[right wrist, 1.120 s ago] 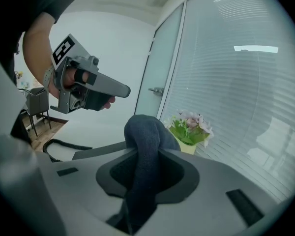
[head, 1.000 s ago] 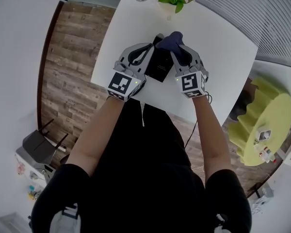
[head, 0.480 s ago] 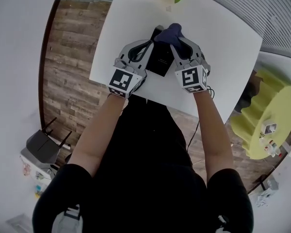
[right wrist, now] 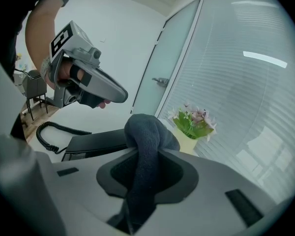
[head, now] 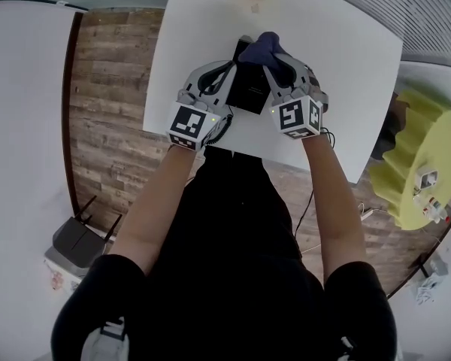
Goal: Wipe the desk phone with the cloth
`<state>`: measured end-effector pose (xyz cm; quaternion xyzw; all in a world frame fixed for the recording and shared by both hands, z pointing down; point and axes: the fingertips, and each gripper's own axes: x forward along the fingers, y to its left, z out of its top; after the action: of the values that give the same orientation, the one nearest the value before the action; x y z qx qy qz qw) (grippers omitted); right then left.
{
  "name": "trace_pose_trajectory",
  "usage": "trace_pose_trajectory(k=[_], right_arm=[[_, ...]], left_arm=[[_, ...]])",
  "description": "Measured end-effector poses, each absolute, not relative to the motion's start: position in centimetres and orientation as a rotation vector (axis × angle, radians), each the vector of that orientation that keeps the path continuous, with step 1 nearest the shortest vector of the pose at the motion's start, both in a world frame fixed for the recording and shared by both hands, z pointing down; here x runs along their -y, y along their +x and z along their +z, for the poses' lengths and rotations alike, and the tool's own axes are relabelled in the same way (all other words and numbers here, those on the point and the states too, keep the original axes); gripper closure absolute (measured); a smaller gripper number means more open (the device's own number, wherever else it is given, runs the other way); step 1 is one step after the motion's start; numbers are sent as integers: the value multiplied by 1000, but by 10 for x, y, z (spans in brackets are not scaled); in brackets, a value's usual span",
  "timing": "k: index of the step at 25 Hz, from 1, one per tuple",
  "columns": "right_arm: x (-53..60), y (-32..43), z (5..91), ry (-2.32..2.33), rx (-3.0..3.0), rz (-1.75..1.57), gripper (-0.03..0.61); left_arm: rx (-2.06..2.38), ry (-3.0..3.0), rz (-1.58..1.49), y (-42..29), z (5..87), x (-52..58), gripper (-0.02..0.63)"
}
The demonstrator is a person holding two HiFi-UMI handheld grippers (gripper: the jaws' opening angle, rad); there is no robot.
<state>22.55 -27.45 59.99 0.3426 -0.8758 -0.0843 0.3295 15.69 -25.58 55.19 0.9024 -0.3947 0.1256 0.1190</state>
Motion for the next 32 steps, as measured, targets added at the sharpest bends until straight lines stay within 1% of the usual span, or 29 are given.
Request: trace_pose_trajectory(k=[32], right_arm=[[219, 218, 629, 952, 2208, -65, 483]], left_arm=[[1049, 2652, 367, 148, 570, 210, 603]])
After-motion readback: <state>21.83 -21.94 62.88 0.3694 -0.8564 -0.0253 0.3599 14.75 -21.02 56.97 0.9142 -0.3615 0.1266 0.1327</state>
